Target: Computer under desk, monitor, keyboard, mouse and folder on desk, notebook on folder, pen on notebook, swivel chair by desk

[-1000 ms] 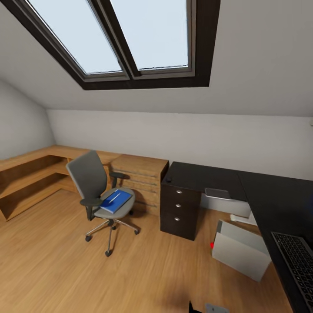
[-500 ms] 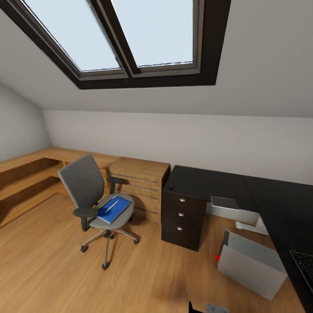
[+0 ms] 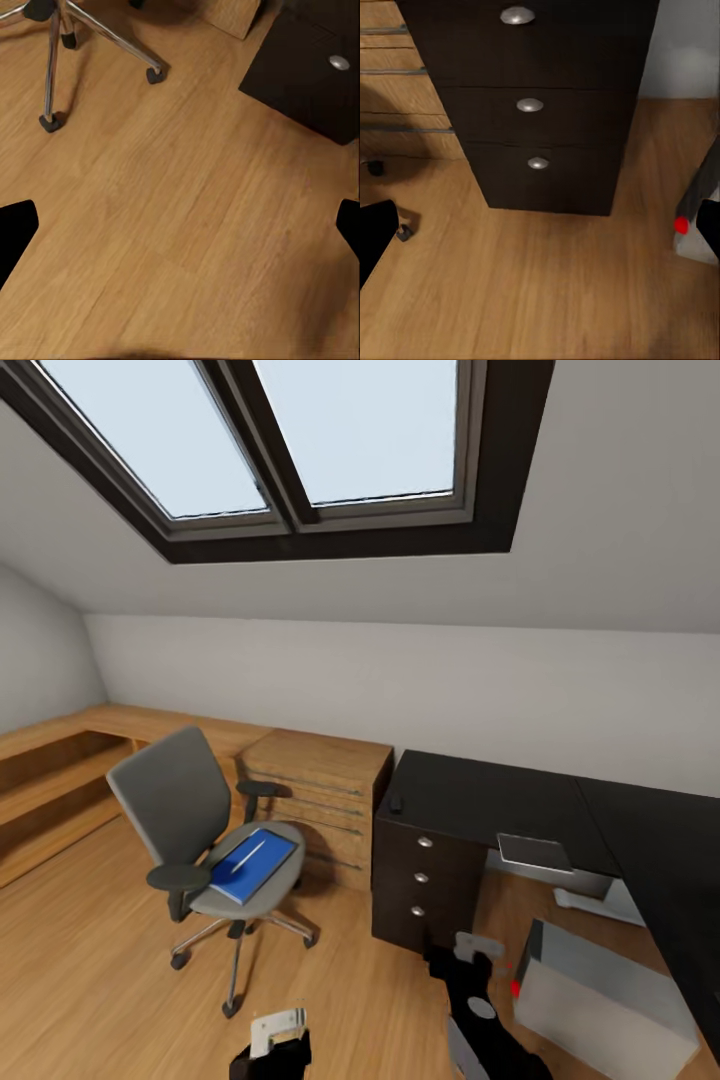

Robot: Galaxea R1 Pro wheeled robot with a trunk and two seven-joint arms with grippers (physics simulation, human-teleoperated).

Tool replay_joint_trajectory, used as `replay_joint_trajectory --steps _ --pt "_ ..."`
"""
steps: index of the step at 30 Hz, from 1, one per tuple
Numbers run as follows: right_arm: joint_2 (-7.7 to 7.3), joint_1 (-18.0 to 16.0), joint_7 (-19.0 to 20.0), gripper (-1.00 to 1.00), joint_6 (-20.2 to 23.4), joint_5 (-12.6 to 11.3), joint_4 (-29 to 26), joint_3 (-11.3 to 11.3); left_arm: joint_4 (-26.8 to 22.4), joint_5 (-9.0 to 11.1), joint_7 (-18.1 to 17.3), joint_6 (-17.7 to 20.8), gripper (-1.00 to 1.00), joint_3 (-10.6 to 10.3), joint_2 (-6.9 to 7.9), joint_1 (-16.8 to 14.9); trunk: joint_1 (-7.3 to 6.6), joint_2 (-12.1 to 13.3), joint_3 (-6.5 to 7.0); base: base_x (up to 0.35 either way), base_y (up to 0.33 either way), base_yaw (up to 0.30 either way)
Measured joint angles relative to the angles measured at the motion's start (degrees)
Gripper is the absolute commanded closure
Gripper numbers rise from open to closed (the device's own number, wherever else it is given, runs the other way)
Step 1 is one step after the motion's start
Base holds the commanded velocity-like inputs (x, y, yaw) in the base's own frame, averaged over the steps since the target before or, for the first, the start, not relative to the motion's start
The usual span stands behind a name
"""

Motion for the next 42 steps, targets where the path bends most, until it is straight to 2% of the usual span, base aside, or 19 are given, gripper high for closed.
replay_joint_trajectory --steps 1,3,5,6,7,8,9,11,12,15,16,23,27,28,29,32,42 --pt "0.0 -0.66 -0.41 -1.0 2.3 0.52 -1.65 0.0 -1.87 -0.13 0.0 1.31 -1.0 0.82 -0.03 -0.12 0.0 0.01 -0.01 0.331 0.0 0.0" --pt "0.06 -3.93 -1.23 -1.0 10.61 1.71 -6.03 0.07 -8.46 -0.56 0.03 7.24 -1.0 3.66 -0.15 -1.01 0.0 0.0 0.01 0.331 0.0 0.0" --pt "0.12 -6.22 -1.48 -1.0 14.96 2.0 -7.2 0.07 -11.74 -0.64 0.22 10.74 -1.0 4.79 -0.18 -1.77 0.0 0.01 -0.01 0.331 0.0 0.0" --pt "0.2 -8.51 -1.68 -1.0 19.03 2.37 -7.93 0.08 -15.05 -0.78 0.7 14.1 -1.0 5.78 -0.25 -2.57 0.0 0.01 0.01 0.331 0.0 0.0" --pt "0.27 -12.56 -2.62 -1.0 27.12 2.61 -9.27 0.03 -22.44 -0.81 5.38 22.39 -1.0 7.71 -1.18 -3.89 0.0 0.03 0.01 0.331 0.0 0.0" --pt "0.27 -14.1 -2.86 -1.0 29.07 2.56 -9.67 -0.09 -26.14 -0.67 7.88 25.04 -1.0 8.46 -1.68 -4.27 -0.01 0.0 0.0 0.331 0.0 0.0" --pt "0.27 -14.43 -2.95 -1.0 29.7 2.47 -9.8 -0.15 -27.16 -0.55 9.06 25.95 -1.0 8.87 -1.87 -4.37 0.0 0.01 -0.02 0.331 0.0 0.0" --pt "0.25 -14.87 -3.15 -1.0 30.54 2.47 -10.01 -0.19 -28.44 -0.43 10.78 27.12 -1.0 9.67 -2.13 -4.49 0.0 0.01 -0.02 0.331 0.0 0.0" --pt "-0.05 -15.35 -3.11 -1.0 31.49 2.45 -9.98 -0.22 -27.47 -0.25 12.75 28.39 -1.0 10.99 -2.37 -4.61 0.0 0.01 -0.02 0.331 0.0 0.0" --pt "-0.25 -15.47 -3.1 -1.0 31.91 2.36 -10.03 -0.2 -25.26 -0.24 13.47 28.76 -1.0 12.17 -2.29 -4.7 0.0 0.01 -0.02 0.331 0.0 0.0" --pt "-0.32 -15.47 -3.11 -1.0 31.96 2.31 -10.05 -0.2 -25.65 -0.27 13.71 28.47 -1.0 13.27 -2.28 -4.7 0.0 0.01 -0.02 0.331 0.0 0.0" --pt "-0.04 -15.34 -3.46 -1.0 32.15 2.21 -10.32 0.02 -29.77 -0.27 13.84 27.78 -1.0 13.91 -1.65 -4.66 0.0 0.01 -0.02 0.331 0.054 0.14" --pt "0.06 -15.31 -3.37 -1.0 32.01 2.22 -10.12 0.07 -29.96 -0.13 13.86 27.76 -1.0 12.82 -1.54 -4.66 0.0 0.01 -0.02 0.331 0.076 0.165" --pt "0.02 -15.3 -3.32 -1.0 31.97 2.23 -10.07 0.03 -29.96 -0.11 14.0 27.66 -1.0 10.0 -1.47 -4.66 0.0 0.01 -0.02 0.331 0.078 0.042" --pt "-0.02 -15.3 -3.3 -1.0 31.94 2.23 -10.06 0.01 -29.93 -0.16 14.04 27.68 -1.0 8.83 -1.43 -4.66 0.0 0.01 -0.02 0.331 0.078 0.034" --pt "-0.1 -15.3 -3.26 -1.0 31.91 2.25 -10.04 0.0 -29.81 -0.09 14.13 27.68 -1.0 7.62 -1.44 -4.66 0.0 0.01 -0.02 0.331 0.061 0.018" --pt "-0.12 -15.22 -3.2 -1.0 31.33 2.63 -9.18 -0.02 -27.26 -0.2 14.01 27.57 -1.0 6.57 -1.78 -4.67 0.0 0.01 -0.02 0.331 0.01 0.003"
